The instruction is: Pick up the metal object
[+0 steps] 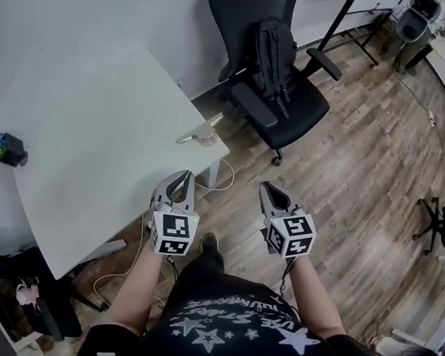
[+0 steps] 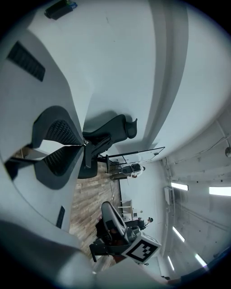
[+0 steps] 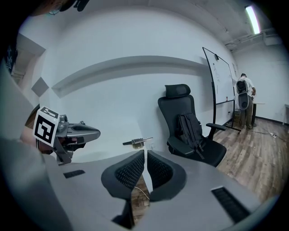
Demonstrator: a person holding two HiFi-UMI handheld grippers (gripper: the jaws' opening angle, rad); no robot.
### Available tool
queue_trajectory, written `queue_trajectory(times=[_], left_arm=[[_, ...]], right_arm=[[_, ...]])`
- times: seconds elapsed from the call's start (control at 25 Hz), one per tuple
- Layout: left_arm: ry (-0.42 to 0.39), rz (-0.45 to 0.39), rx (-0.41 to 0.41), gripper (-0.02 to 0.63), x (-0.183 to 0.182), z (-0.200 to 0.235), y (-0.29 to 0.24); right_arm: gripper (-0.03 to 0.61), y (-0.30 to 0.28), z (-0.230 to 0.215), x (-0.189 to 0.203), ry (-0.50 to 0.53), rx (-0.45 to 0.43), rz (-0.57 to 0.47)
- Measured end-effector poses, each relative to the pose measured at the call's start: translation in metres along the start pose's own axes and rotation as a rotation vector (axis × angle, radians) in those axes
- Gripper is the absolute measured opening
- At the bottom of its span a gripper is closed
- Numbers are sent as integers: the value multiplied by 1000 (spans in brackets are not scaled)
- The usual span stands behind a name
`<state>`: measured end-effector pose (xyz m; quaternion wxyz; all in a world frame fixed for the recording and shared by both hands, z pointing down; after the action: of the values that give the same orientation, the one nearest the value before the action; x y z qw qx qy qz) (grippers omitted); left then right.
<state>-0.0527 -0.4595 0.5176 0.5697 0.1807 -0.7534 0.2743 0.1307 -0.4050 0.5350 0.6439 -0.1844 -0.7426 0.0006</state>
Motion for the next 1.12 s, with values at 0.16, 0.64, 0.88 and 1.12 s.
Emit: queue_trajectory(times=[0.16,0.64,0.88,1.12], left_arm=[[-68,-5,9,23,4,14,-30],[-330,47,93,198,32,17,-113],[-480,121,138,245,48,12,-152],[-581,181,155,245,65,11,-184]], right_arm=[[52,-22,-5,2,-8,26,17],[52,-65,-34,20,-43,86,73],[52,-85,-52,27,-65,110,89],[52,-94,-60,35,-83,125,101]])
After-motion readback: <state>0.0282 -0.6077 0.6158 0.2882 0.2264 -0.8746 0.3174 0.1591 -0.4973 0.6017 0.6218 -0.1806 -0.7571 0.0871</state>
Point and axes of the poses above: the fingertips, and each gripper's own axes: y backward along the fingers, z to its left, x out of its underside, the point moved 1 cm from there along y, backward along the fingers, and after that the axes turned 12 degrees about -z, right-handed, at the moved point
